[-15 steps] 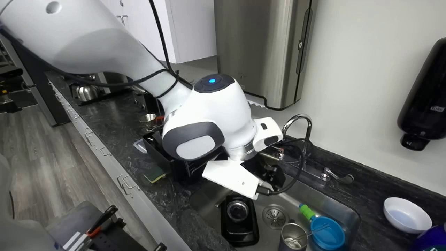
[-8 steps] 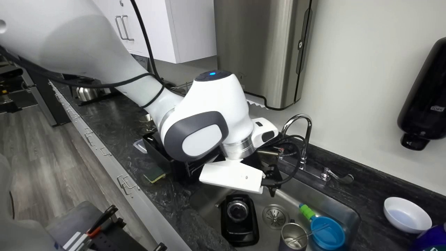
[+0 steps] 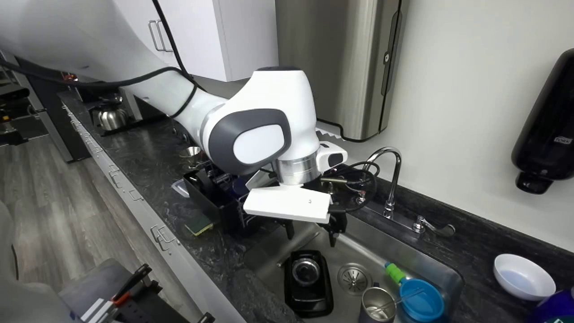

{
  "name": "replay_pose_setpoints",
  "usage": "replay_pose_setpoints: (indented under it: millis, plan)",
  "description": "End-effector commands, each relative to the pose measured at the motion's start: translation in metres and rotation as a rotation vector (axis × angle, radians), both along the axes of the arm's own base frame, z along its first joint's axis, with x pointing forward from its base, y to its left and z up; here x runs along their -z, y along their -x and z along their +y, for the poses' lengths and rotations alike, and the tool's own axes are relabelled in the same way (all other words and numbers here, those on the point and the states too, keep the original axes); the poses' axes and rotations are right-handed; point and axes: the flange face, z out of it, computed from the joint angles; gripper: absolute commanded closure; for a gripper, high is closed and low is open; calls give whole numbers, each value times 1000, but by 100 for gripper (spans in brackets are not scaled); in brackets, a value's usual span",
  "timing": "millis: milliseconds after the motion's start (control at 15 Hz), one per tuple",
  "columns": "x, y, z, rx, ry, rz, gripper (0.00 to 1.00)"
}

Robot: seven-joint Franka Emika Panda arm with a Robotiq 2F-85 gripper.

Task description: Take the straw from the dish rack and put it in the mug in the sink

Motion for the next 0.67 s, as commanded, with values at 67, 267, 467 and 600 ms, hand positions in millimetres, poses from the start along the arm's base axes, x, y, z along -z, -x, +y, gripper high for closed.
replay_pose_setpoints:
  millis: [67,267,467,600]
  plan:
    - [-15,-11,2,75,-69,-3,0]
    - [-22,-16,-2,144,-112,-42,0]
    - [-26,-16,-4,184,-150,-73,0]
    - [-26,-15,-4,170,-133,-81,0]
